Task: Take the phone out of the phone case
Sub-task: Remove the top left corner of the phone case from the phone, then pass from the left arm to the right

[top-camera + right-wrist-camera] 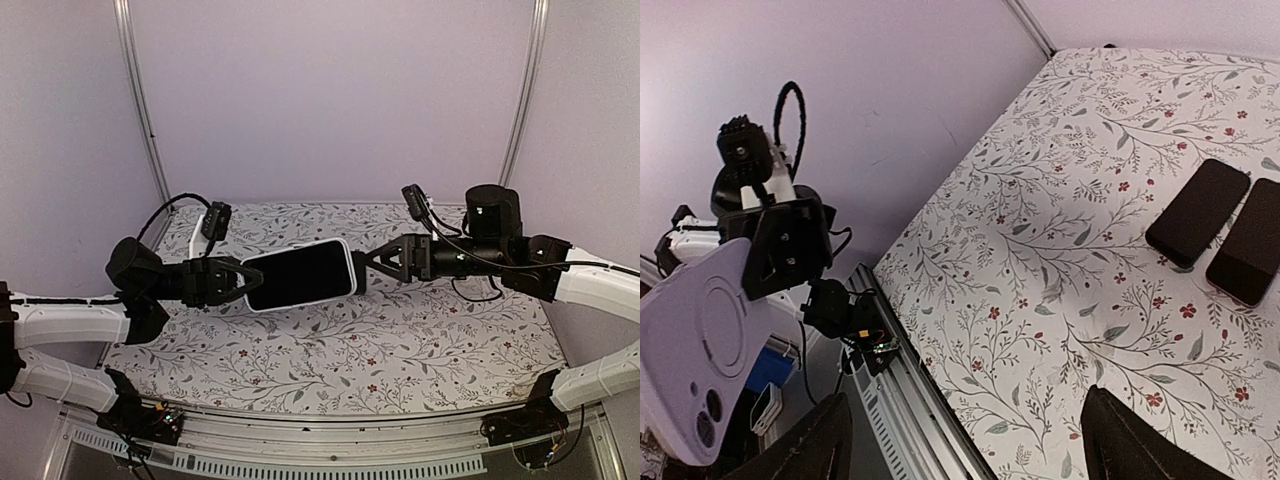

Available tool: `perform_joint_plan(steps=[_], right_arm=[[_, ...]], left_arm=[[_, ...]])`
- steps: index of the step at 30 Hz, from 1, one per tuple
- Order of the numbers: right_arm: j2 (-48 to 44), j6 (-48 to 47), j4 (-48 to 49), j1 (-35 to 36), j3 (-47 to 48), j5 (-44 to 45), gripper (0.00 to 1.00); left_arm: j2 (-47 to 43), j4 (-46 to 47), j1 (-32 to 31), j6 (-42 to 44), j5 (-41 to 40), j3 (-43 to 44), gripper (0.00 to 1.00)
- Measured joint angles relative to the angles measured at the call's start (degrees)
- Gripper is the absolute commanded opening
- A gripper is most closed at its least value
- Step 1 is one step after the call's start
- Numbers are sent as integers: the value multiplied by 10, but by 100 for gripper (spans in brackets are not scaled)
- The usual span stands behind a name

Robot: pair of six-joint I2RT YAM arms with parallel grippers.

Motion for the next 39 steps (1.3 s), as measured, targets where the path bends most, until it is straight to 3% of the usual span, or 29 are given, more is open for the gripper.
perform_joint_plan(steps=[15,25,39], right_arm=[[-59,-15,84,17,-51,-99,84],[-47,-10,114,21,-51,-113,84],[-28,1,119,25,-51,-113,84]], left_arm=[[107,87,29,-65,33,6,0],[139,155,29,-103,43,7,0],[155,173,30,-117,46,9,0]])
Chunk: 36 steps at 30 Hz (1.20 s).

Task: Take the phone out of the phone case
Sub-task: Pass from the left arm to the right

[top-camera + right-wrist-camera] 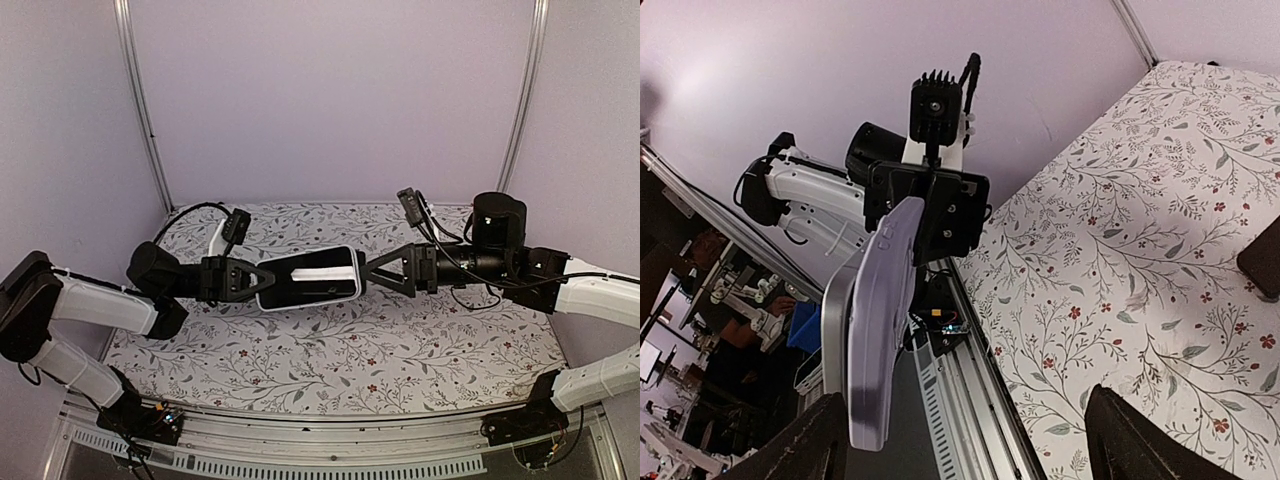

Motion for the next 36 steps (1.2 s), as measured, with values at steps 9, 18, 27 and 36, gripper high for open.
perform_joint_plan(steps=[9,18,27,36], right_arm=[[0,0,0,10,0,1,83],[2,2,-1,10,0,27,79],[20,11,-10,11,0,36,69],[55,26,7,14,9,-8,66]], left_arm=[[10,7,0,-7,0,1,0],[10,11,0,-16,2,1,0],[10,12,0,-26,9,1,0],[10,-9,-1,-8,11,2,0]])
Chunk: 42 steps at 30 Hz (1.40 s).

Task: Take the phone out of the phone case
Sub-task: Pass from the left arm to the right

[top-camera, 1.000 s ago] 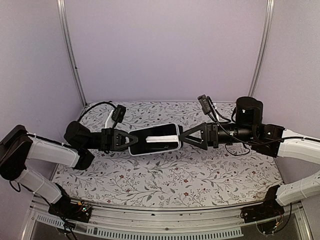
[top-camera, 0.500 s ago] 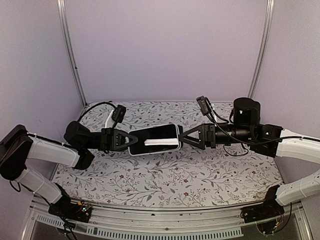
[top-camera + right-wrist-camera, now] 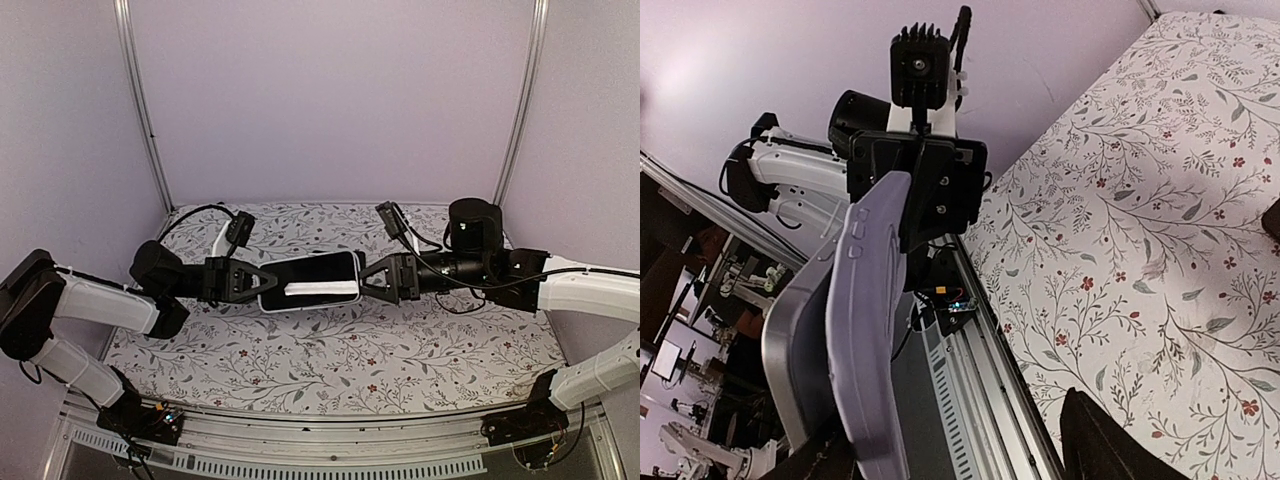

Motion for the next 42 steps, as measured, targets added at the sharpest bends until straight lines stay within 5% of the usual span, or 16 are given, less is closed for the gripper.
perform_joint_plan(steps=[13,17,24,42], right_arm=[[52,71,66,-2,-6,-37,60],[67,103,93,-2,-17,-35,49],[70,152,127,-2,-43,-7,34],[74,231,174,2,-79,21,17]], left_arm=[[0,-110,-11,80,-7,50,0],[0,-150,-12,106,-13,59,4],[-6,-225,-13,141,-37,64,13],[-57,-471,-20,242,-139,91,52]])
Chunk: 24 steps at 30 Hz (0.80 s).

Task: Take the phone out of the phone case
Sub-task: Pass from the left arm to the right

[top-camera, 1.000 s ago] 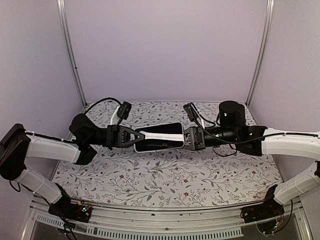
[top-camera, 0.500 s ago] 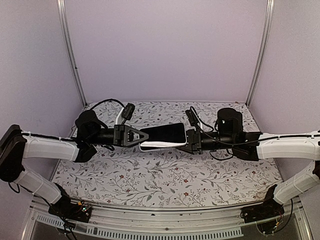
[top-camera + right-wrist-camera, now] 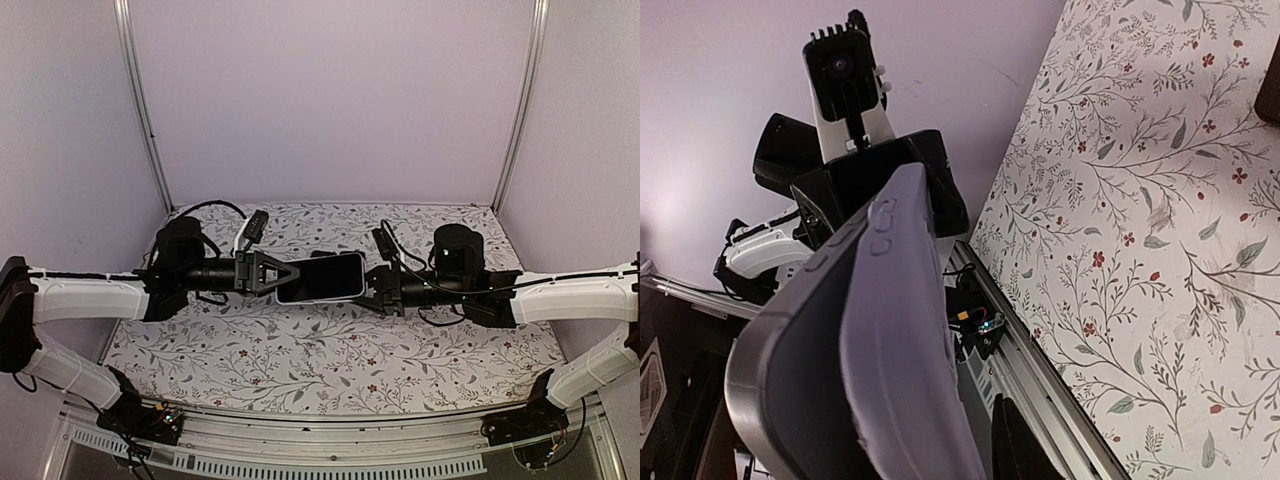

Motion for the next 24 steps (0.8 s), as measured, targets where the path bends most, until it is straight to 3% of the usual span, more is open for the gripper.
perform_joint_plan(steps=[9,18,24], right_arm=[[8,14,26,-8,-2,-20,1],[16,29,38,-16,-7,-44,0],[21,29,36,-20,-8,-56,0]], left_arm=[[-21,-104,-1,71,-20,39,69],[-42,-197,-3,144,-64,70,88],[-65,-280,-21,226,-145,104,93]])
